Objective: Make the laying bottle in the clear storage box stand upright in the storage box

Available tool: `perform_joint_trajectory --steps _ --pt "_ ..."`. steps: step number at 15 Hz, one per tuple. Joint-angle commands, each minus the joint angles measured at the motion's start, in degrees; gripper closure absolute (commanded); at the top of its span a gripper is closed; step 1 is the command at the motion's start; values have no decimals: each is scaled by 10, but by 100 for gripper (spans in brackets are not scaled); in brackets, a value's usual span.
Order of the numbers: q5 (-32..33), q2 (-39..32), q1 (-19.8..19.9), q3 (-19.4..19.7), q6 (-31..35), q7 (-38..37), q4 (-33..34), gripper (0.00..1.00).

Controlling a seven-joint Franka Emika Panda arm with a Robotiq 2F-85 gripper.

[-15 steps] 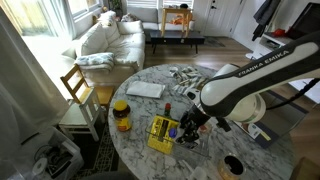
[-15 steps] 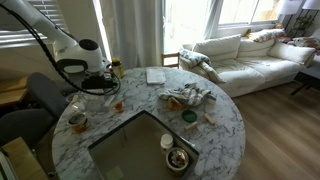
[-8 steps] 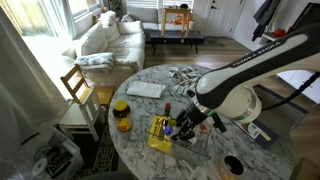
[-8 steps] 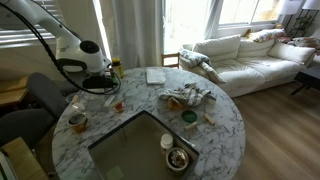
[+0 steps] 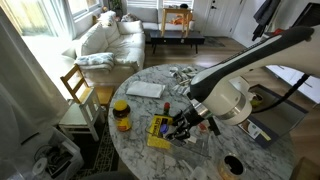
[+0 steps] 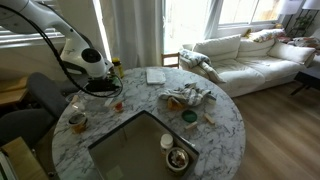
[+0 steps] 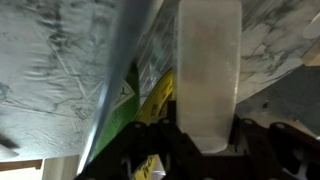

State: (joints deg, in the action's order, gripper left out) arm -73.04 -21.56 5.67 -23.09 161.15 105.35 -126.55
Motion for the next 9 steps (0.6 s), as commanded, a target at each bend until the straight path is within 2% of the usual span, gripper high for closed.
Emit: perform_joint_trajectory --steps 1,6,9 --pt "-114 -30 20 -24 23 111 32 81" --pt "-301 -37 29 -21 -9 276 58 81" --pt "-303 -45 23 -13 -12 280 42 81"
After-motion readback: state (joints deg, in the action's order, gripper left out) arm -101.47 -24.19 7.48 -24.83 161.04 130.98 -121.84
